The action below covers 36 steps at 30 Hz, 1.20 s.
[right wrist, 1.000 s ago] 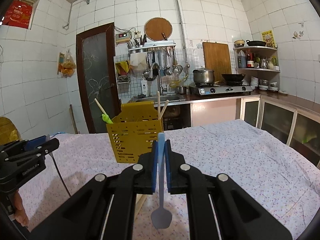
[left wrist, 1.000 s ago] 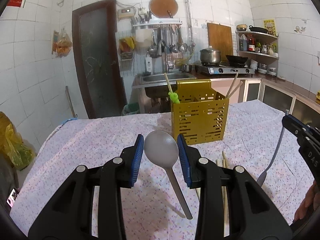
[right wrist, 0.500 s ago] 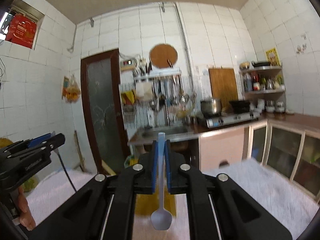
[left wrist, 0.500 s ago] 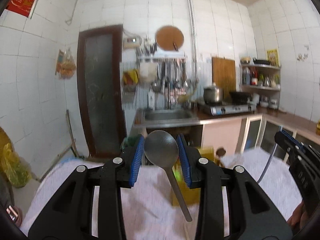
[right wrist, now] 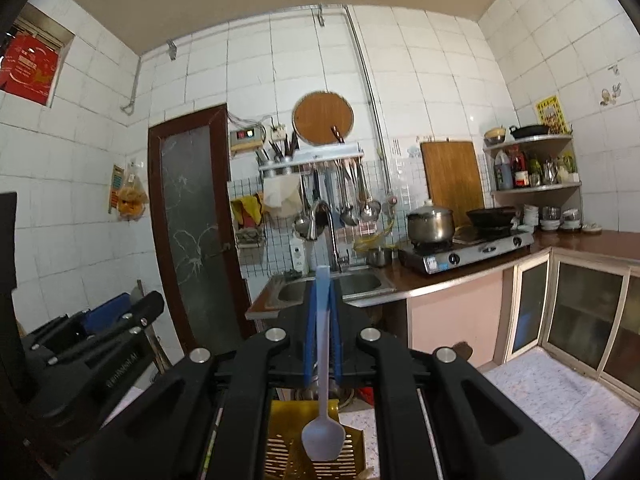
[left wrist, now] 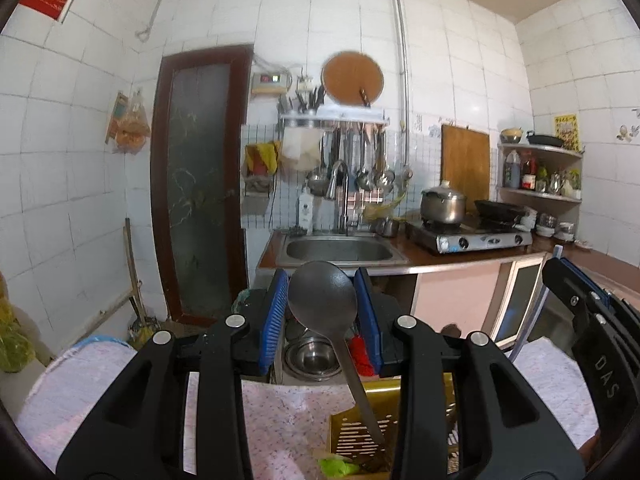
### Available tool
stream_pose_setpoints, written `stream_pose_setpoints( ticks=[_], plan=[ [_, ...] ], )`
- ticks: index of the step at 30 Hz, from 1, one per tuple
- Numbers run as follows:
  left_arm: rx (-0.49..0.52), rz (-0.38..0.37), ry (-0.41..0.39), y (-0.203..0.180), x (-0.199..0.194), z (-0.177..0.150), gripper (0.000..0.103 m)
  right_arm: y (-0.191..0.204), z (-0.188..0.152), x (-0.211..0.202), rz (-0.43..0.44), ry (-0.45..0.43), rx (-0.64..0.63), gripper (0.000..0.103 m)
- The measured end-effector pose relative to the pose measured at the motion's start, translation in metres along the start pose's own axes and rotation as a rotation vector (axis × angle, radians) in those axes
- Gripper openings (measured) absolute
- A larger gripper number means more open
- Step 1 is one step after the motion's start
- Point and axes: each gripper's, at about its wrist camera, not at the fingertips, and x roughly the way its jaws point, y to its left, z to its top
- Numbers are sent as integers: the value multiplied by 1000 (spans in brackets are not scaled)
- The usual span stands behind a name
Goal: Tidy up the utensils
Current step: 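Open both grippers to release the spoon and spatula into the holder, then move both open grippers back toward the loose chopsticks on the table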
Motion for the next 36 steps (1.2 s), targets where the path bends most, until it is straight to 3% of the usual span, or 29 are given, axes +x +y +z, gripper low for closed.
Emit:
stream_pose_setpoints(
  ticks=[9, 11, 12, 14, 15, 16, 20, 26, 29, 36],
  plan=[
    [10, 11, 91, 4, 37, -49, 35, -3, -41, 30, -23, 112, -36, 8],
    [9, 9, 111, 8, 35, -49, 55, -4, -41, 32, -28, 148, -41, 8],
    [7, 8, 114, 11, 30, -47, 58, -5, -39, 29, -36, 159, -45, 10],
    [12, 9, 107, 17, 16, -40, 64, -5, -34, 23, -53, 180, -54, 38],
    [21, 16, 108, 20, 6, -36, 68, -6, -30, 19, -57, 199, -50, 59],
    [31, 33, 112, 23, -3, -32, 77, -8, -27, 13, -59, 205, -45, 59],
    [47, 70, 129, 41, -40, -20, 91, -12, -17, -18, -84, 220, -63, 59],
    [35, 87, 163, 68, -84, -28, 98, -16, -21, -66, -98, 244, -75, 65],
    [16, 61, 221, 76, -93, -50, 98, -15, -41, -80, -99, 282, -84, 67],
    [29, 58, 397, 75, -86, -132, 98, -20, -139, -79, -118, 522, -70, 67]
  ],
)
